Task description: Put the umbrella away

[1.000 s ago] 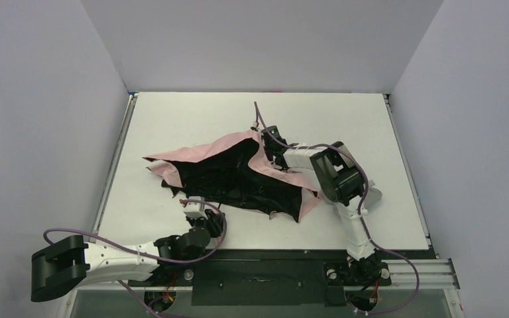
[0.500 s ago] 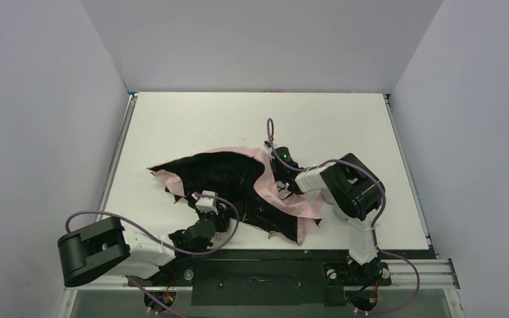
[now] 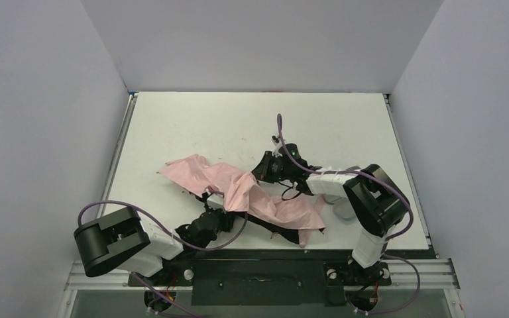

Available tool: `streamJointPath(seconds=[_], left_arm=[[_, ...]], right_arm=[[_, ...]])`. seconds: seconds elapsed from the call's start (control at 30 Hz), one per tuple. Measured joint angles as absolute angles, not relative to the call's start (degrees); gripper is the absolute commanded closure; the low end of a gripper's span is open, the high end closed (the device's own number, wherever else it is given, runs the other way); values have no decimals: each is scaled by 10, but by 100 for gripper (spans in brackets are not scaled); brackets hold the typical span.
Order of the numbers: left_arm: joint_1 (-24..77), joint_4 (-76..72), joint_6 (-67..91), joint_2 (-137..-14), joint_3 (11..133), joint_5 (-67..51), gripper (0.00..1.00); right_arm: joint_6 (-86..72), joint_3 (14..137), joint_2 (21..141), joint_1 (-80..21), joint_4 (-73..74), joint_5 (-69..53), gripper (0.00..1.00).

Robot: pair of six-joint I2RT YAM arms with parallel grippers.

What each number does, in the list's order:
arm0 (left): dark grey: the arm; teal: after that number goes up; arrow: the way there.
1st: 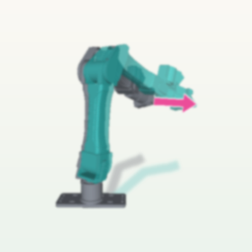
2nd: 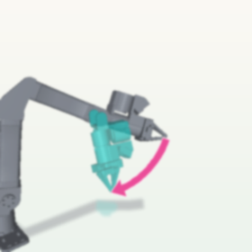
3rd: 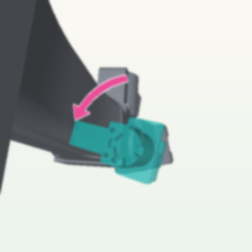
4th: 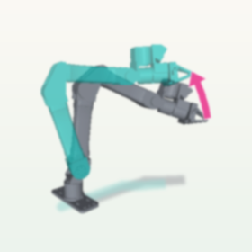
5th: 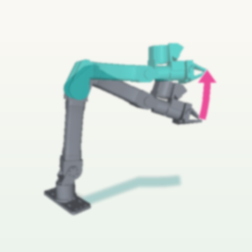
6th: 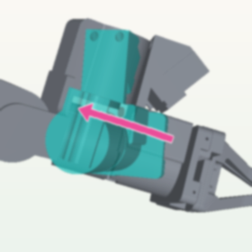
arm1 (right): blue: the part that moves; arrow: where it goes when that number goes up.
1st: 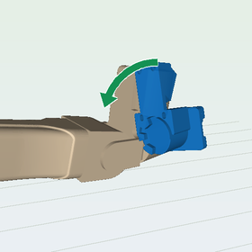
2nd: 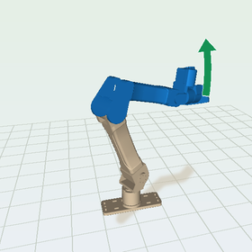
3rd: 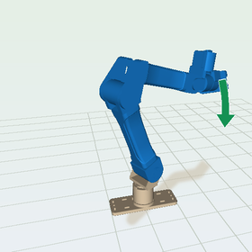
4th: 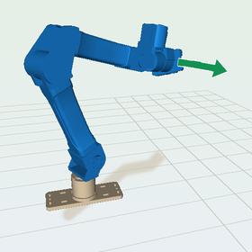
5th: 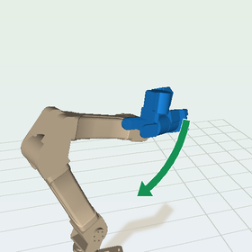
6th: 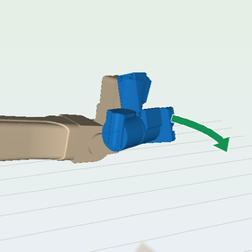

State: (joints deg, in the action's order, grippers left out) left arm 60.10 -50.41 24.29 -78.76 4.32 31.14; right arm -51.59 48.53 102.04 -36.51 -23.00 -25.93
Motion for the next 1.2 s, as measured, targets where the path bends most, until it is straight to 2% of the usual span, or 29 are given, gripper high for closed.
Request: streamJointPath(seconds=[0.17,0.27,0.33,0.4,0.5,0.6,0.73,0.9,1.03,1.2], left_arm=[[553,-499,217,-788,64,231,88],[530,-491,206,-783,78,186,72],[525,-461,206,-768,90,169,61],[521,-423,211,-737,101,171,50],[508,-353,233,-654,118,191,37],[516,-277,252,-563,134,198,32],[538,-138,268,-450,166,201,31],[547,9,286,-369,227,227,29],[546,74,293,-380,288,264,30],[504,156,298,-483,394,311,36]], right_arm=[[-478,496,967,-364,-96,-186,100],[-466,496,931,-364,-23,-136,100],[-460,496,910,-363,18,-110,88],[-454,496,888,-361,66,-93,66],[-439,496,853,-353,151,-67,46],[-420,501,820,-340,208,-36,37],[-405,512,770,-332,265,13,37],[-406,508,699,-337,305,54,40],[-414,491,644,-350,330,81,44],[-438,458,591,-380,378,127,58]])
